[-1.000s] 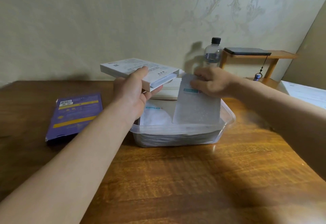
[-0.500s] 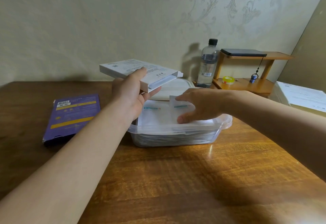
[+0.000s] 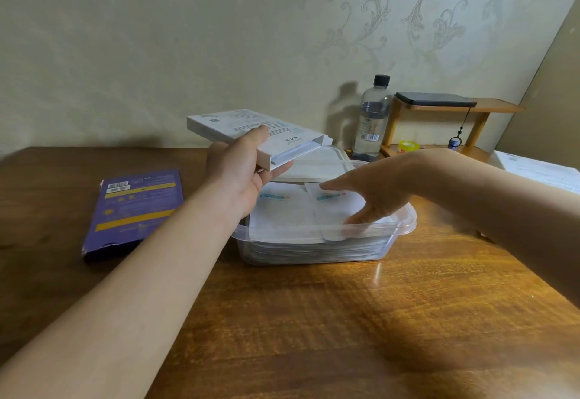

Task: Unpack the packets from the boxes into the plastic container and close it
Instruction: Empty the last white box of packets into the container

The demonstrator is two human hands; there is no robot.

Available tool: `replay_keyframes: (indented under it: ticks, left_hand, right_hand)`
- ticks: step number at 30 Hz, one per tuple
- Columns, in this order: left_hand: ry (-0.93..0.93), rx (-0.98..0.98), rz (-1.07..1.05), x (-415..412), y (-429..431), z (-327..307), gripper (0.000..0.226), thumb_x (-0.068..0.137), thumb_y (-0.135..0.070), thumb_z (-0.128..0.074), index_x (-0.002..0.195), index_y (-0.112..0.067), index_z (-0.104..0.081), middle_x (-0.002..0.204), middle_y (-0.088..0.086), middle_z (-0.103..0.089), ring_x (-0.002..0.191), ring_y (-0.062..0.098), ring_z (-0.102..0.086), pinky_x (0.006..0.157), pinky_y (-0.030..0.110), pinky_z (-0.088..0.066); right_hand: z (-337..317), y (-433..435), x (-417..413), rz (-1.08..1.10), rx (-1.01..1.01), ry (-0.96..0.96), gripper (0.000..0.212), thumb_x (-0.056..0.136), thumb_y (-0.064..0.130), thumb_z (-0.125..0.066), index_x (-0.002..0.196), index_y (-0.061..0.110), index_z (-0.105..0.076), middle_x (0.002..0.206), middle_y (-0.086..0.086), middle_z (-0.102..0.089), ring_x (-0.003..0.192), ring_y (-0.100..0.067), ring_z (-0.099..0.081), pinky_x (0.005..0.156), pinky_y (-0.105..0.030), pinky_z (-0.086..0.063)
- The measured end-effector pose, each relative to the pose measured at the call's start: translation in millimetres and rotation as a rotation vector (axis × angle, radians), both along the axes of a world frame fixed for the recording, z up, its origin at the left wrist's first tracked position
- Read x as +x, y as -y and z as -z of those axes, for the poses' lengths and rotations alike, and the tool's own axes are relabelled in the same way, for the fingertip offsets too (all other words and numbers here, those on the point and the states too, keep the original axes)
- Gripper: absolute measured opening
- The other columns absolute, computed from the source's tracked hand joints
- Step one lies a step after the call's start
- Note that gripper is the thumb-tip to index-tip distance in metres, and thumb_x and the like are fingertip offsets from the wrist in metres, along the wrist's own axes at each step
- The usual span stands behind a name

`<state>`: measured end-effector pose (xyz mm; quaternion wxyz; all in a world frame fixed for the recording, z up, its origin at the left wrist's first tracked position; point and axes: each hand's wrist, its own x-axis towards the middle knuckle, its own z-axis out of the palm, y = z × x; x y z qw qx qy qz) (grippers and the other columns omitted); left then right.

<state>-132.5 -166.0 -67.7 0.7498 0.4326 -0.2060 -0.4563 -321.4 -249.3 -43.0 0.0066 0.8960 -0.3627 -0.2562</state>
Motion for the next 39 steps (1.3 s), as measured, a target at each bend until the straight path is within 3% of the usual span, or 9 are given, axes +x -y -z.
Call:
replay_keyframes:
  ticks: [4,9,13,16,19,23,27,31,39]
  left_hand:
    - [0.01,0.004,0.005,0,0,0,0.013,0.094,-0.007,-0.07,0.102,-0.01,-0.06,0.107,0.014,-0.073,0.094,0.029,-0.075,0.071,0.044,-0.065]
    - [0.008,0.001,0.001,0,0,0,0.014,0.094,-0.007,-0.07,0.103,-0.01,-0.06,0.109,0.015,-0.073,0.096,0.029,-0.074,0.073,0.045,-0.065]
    - [0.01,0.006,-0.001,-1,0,-1,0.013,0.094,-0.006,-0.07,0.101,-0.01,-0.06,0.107,0.015,-0.073,0.094,0.028,-0.074,0.073,0.046,-0.065]
    - [0.007,0.004,0.002,-1,-1,-1,0.014,0.094,-0.006,-0.07,0.104,-0.009,-0.061,0.107,0.015,-0.074,0.094,0.029,-0.075,0.072,0.045,-0.064]
    - [0.014,-0.002,0.003,-1,-2,-1,0.012,0.094,-0.006,-0.069,0.1,-0.011,-0.06,0.107,0.015,-0.073,0.094,0.03,-0.075,0.075,0.047,-0.064]
    - [0.01,-0.012,0.001,-3,-4,-2,0.014,0.094,-0.005,-0.069,0.098,-0.013,-0.059,0.103,0.013,-0.073,0.093,0.029,-0.074,0.077,0.049,-0.064]
    - [0.005,-0.009,0.01,-1,-3,-1,0.014,0.094,-0.005,-0.07,0.1,-0.012,-0.06,0.102,0.013,-0.074,0.091,0.029,-0.075,0.077,0.048,-0.064]
    - [0.016,-0.003,0.008,0,-1,0,0.015,0.093,-0.005,-0.07,0.105,-0.009,-0.061,0.105,0.015,-0.074,0.093,0.03,-0.075,0.072,0.046,-0.065]
    - [0.023,-0.011,0.006,0,0,1,0.014,0.094,-0.006,-0.07,0.103,-0.009,-0.061,0.104,0.015,-0.074,0.091,0.029,-0.075,0.07,0.045,-0.065]
  right_hand:
    - [4,-4,-2,0.016,-0.015,-0.036,0.096,0.083,0.07,-0.055,0.156,0.042,-0.001,0.162,-0.001,-0.025,0.146,-0.027,-0.029,0.118,-0.049,-0.027]
    - [7,-11,-2,0.053,0.006,-0.037,0.085,0.093,0.054,-0.055,0.155,0.047,0.003,0.166,0.003,-0.008,0.153,-0.029,-0.007,0.121,-0.055,-0.003]
    - [6,-16,-3,0.047,0.022,-0.027,0.086,0.094,0.048,-0.055,0.155,0.046,0.007,0.166,0.005,-0.006,0.152,-0.028,-0.006,0.12,-0.054,-0.007]
    - [3,-15,-7,0.03,-0.006,-0.008,0.088,0.088,0.063,-0.051,0.156,0.044,0.002,0.166,0.006,-0.011,0.152,-0.025,-0.012,0.121,-0.054,-0.01]
    - [-6,-14,-7,0.004,-0.05,0.087,0.102,0.07,0.083,-0.044,0.156,0.043,-0.006,0.165,0.01,-0.012,0.152,-0.02,-0.013,0.123,-0.051,-0.011]
    - [-4,-14,3,-0.05,-0.032,0.247,0.103,0.068,0.084,-0.051,0.155,0.045,-0.01,0.163,0.014,-0.018,0.15,-0.016,-0.02,0.121,-0.049,-0.02]
    - [13,-19,10,-0.067,0.008,0.169,0.093,0.081,0.075,-0.049,0.154,0.049,0.002,0.165,0.012,-0.013,0.151,-0.02,-0.016,0.12,-0.05,-0.017]
    - [23,-11,14,-0.063,0.042,0.083,0.104,0.055,0.099,-0.024,0.143,0.063,0.016,0.165,0.017,0.006,0.153,-0.023,0.001,0.117,-0.067,-0.005]
    - [36,-2,15,-0.089,0.068,0.067,0.105,0.061,0.097,-0.031,0.146,0.058,0.017,0.165,0.015,0.009,0.153,-0.025,0.005,0.119,-0.063,-0.002]
